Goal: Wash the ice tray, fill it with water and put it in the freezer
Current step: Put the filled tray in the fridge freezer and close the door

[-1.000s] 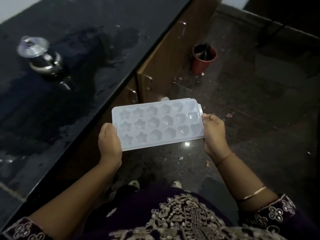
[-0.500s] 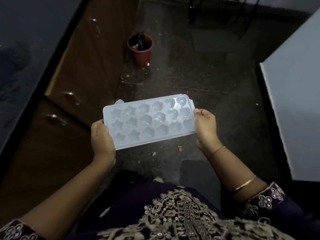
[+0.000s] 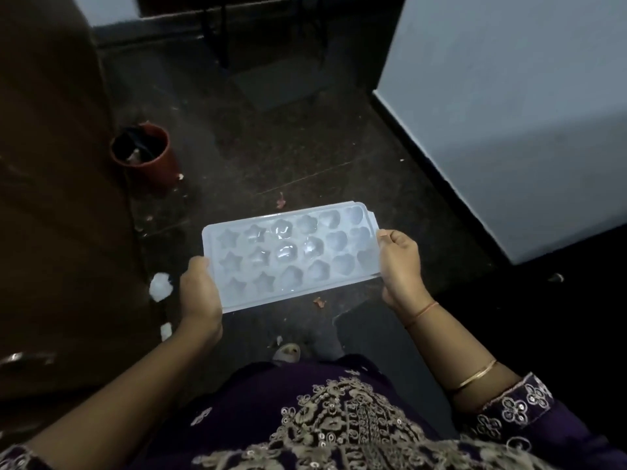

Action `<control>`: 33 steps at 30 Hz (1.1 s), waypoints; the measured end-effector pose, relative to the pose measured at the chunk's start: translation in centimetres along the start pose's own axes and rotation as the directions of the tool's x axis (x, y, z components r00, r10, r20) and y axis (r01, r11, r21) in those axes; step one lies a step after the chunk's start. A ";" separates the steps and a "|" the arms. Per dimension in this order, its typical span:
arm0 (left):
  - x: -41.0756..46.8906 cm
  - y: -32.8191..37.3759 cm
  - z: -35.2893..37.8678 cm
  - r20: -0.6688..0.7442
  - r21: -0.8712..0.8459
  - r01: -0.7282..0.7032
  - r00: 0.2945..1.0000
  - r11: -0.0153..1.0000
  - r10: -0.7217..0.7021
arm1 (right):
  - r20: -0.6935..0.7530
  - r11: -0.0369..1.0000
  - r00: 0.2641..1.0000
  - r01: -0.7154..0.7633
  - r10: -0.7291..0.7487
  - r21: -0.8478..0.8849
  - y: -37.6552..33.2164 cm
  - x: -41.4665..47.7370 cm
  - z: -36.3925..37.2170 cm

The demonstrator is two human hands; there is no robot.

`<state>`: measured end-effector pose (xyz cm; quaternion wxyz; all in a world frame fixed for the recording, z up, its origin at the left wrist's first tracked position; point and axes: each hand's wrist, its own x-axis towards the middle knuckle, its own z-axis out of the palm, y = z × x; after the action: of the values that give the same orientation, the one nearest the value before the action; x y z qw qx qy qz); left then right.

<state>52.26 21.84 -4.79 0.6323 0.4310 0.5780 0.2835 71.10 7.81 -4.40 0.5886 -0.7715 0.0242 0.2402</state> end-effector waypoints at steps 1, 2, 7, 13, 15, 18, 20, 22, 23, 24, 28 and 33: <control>0.3 0.8 0.9 0.046 0.016 -0.010 0.999 1.000 0.009 | -0.036 1.000 0.999 0.003 -0.002 0.008 -0.1 0.3 -0.2; 0.6 1.5 1.7 0.091 0.031 -0.019 0.996 0.999 0.016 | -0.069 1.000 0.998 0.003 -0.001 0.022 -0.2 0.6 -0.4; 2.7 3.5 5.9 0.321 0.066 -0.001 0.947 0.998 -0.020 | -0.232 0.992 0.971 -0.023 0.052 0.125 -0.5 1.8 -1.8; 3.1 4.5 10.5 0.486 0.131 0.004 0.871 0.991 -0.067 | -0.372 0.978 0.924 -0.008 0.087 0.209 -0.7 3.2 -4.5; 2.8 4.3 12.0 0.532 0.145 0.016 0.842 0.989 -0.092 | -0.405 0.974 0.909 -0.001 0.096 0.228 -0.8 3.6 -5.8; 1.9 4.2 14.4 0.596 0.152 0.080 0.787 0.985 -0.156 | -0.448 0.967 0.888 0.019 0.099 0.252 -0.9 4.4 -7.8; 1.3 4.3 16.1 0.637 0.154 0.115 0.748 0.981 -0.187 | -0.464 0.964 0.879 0.022 0.109 0.267 -0.9 5.0 -9.2; 0.9 4.1 17.8 0.672 0.158 0.138 0.710 0.978 -0.209 | -0.468 0.962 0.876 0.017 0.117 0.274 -0.9 5.6 -10.6; 0.7 4.0 18.6 0.689 0.157 0.146 0.693 0.977 -0.214 | -0.467 0.960 0.876 0.018 0.120 0.279 -0.9 6.0 -11.4; 0.4 3.9 19.4 0.705 0.159 0.149 0.675 0.976 -0.218 | -0.468 0.958 0.875 0.018 0.124 0.287 -0.9 6.4 -12.2; -0.6 3.7 22.7 0.723 0.161 0.128 0.660 0.979 -0.205 | -0.459 0.954 0.877 0.002 0.143 0.301 -1.4 8.4 -15.5; -2.0 3.5 27.2 0.731 0.159 0.094 0.658 0.983 -0.181 | -0.442 0.953 0.881 -0.032 0.169 0.301 -3.1 10.6 -19.5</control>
<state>78.90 15.86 -1.85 0.8079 0.4972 0.3162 0.0037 88.16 -6.57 -2.11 0.6571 -0.7112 0.2386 0.0740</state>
